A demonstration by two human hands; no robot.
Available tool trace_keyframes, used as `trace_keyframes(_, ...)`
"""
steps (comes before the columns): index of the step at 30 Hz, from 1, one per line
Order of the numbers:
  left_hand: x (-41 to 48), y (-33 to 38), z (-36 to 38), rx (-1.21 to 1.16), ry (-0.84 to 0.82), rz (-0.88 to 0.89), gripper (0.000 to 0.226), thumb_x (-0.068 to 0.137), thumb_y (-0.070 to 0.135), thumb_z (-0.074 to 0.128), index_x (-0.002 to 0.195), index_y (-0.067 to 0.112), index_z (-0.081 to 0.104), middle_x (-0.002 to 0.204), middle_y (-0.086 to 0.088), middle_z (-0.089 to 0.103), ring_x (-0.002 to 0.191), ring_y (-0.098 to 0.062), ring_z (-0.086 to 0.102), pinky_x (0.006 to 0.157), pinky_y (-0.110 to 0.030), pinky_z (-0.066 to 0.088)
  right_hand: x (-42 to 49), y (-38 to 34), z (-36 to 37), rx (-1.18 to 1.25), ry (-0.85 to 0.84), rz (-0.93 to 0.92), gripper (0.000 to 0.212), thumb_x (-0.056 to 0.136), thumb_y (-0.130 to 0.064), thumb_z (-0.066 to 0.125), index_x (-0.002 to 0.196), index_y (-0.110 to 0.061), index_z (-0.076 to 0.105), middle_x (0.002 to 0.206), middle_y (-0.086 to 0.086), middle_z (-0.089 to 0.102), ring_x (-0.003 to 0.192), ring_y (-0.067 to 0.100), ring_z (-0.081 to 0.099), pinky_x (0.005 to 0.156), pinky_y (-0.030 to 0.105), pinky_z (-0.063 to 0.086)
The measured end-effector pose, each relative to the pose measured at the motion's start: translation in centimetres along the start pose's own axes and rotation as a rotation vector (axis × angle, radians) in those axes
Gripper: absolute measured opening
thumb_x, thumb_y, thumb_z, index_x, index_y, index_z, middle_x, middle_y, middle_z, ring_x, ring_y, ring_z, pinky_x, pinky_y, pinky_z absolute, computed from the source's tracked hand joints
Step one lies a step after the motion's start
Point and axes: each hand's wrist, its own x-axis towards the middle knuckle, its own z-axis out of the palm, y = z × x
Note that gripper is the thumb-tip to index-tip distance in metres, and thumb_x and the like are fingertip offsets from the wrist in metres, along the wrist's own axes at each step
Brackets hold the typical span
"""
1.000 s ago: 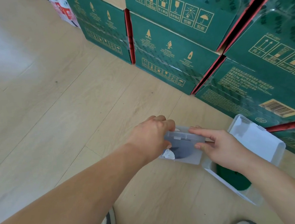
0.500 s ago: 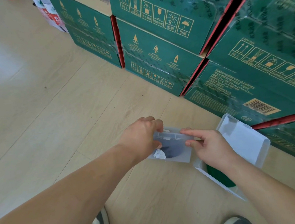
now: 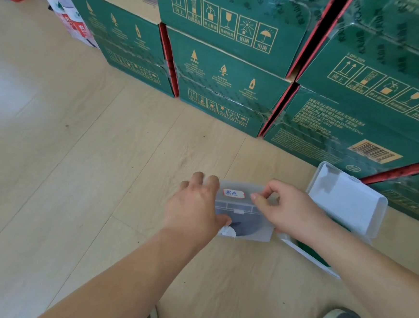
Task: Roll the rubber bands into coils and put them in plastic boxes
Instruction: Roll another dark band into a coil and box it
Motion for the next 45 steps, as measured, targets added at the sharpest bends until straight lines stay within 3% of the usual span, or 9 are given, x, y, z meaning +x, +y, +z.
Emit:
trace_keyframes(3, -0.2, 0.5, -0.4, 0.054, -0.052, -0.076, 0.059, 0.077, 0.053, 0.076, 0.118, 0.024, 0.044, 0.103, 0.0, 0.054, 0.083, -0.024, 0.056, 0.067, -0.034, 0.049, -0.5, -0.6, 0.2, -0.125, 0.054, -0.071, 0.027, 0.098, -0.049, 0.053, 0.089, -0.024, 0.051, 0.056, -0.001, 0.05, 0.053, 0.017, 0.049, 0.046, 0.031, 0.033)
trace_keyframes(14, 3.2, 1.5, 1.0, -0.077, -0.063, 0.094, 0.049, 0.088, 0.028, 0.069, 0.131, 0.02, 0.047, 0.134, -0.006, 0.041, 0.105, -0.031, 0.059, 0.079, -0.033, 0.045, 0.0, 1.9, 2.1, 0.015, 0.132, -0.01, 0.026, 0.091, -0.043, 0.067, 0.103, -0.027, 0.049, 0.093, 0.0, 0.058, 0.079, 0.02, 0.056, 0.063, 0.03, 0.039)
trace_keyframes(18, 3.0, 0.7, 2.0, -0.069, -0.012, 0.078, 0.043, 0.093, 0.032, 0.064, 0.133, 0.023, 0.049, 0.153, -0.001, 0.035, 0.118, -0.027, 0.055, 0.083, -0.034, 0.048, 0.6, 2.3, 0.3, -0.186, 0.224, -0.017, 0.04, 0.091, -0.044, 0.066, 0.125, -0.024, 0.055, 0.112, 0.005, 0.056, 0.101, 0.029, 0.06, 0.08, 0.038, 0.051)
trace_keyframes(23, 1.1, 0.2, 4.0, 0.231, 0.081, 0.262, 0.039, 0.082, 0.038, 0.075, 0.119, 0.025, 0.07, 0.138, -0.005, 0.061, 0.12, -0.037, 0.06, 0.084, -0.042, 0.058, 1.0, 2.6, 1.0, -0.194, 0.196, -0.146, 0.048, 0.086, -0.044, 0.074, 0.131, -0.032, 0.064, 0.134, 0.001, 0.041, 0.114, 0.027, 0.061, 0.093, 0.04, 0.053)
trace_keyframes(27, 1.7, 1.1, 3.7, 0.281, 0.041, 0.233, 0.044, 0.094, 0.044, 0.058, 0.137, 0.031, 0.06, 0.161, -0.006, 0.038, 0.143, -0.039, 0.039, 0.118, -0.051, 0.034, 1.2, 3.3, 0.6, -0.093, 0.231, -0.174, 0.046, 0.092, -0.039, 0.07, 0.135, -0.024, 0.066, 0.144, -0.002, 0.041, 0.123, 0.017, 0.057, 0.099, 0.028, 0.046)
trace_keyframes(31, 2.4, 1.9, 3.1, 0.348, 0.002, 0.195, 0.059, 0.102, 0.044, 0.042, 0.158, 0.026, 0.029, 0.171, -0.01, 0.002, 0.156, -0.039, 0.003, 0.127, -0.051, 0.004, 0.1, 6.0, -1.2, -0.027, 0.357, -0.132, 0.034, 0.093, -0.039, 0.067, 0.125, -0.026, 0.071, 0.136, -0.009, 0.051, 0.124, 0.011, 0.054, 0.097, 0.025, 0.043)
trace_keyframes(37, 2.4, 6.8, 2.9, 0.227, 0.025, 0.459, 0.048, 0.081, 0.023, 0.073, 0.126, 0.011, 0.064, 0.149, -0.016, 0.051, 0.136, -0.038, 0.049, 0.106, -0.046, 0.048, -1.0, 13.4, -4.6, -0.065, 0.497, 0.273, 0.056, 0.092, -0.048, 0.062, 0.141, -0.023, 0.051, 0.15, 0.008, 0.038, 0.141, 0.029, 0.036, 0.113, 0.043, 0.038)
trace_keyframes(41, 3.1, 11.1, 2.7, 0.131, -0.153, 0.498, 0.034, 0.097, 0.031, 0.054, 0.128, 0.017, 0.058, 0.141, 0.0, 0.049, 0.124, -0.026, 0.052, 0.091, -0.041, 0.053, -1.3, 16.0, -5.9, 0.376, 0.398, 0.556, 0.046, 0.091, -0.045, 0.068, 0.123, -0.017, 0.051, 0.137, 0.008, 0.049, 0.108, 0.025, 0.054, 0.089, 0.032, 0.042)
trace_keyframes(45, 4.9, 13.7, 1.7, 0.19, -0.295, 0.462, 0.04, 0.097, 0.03, 0.056, 0.134, 0.017, 0.052, 0.139, 0.001, 0.053, 0.118, -0.028, 0.059, 0.091, -0.043, 0.053, -1.6, 17.6, -6.6, 0.702, 0.39, 0.593, 0.044, 0.086, -0.046, 0.074, 0.11, -0.017, 0.051, 0.118, 0.002, 0.058, 0.089, 0.017, 0.058, 0.075, 0.034, 0.042)
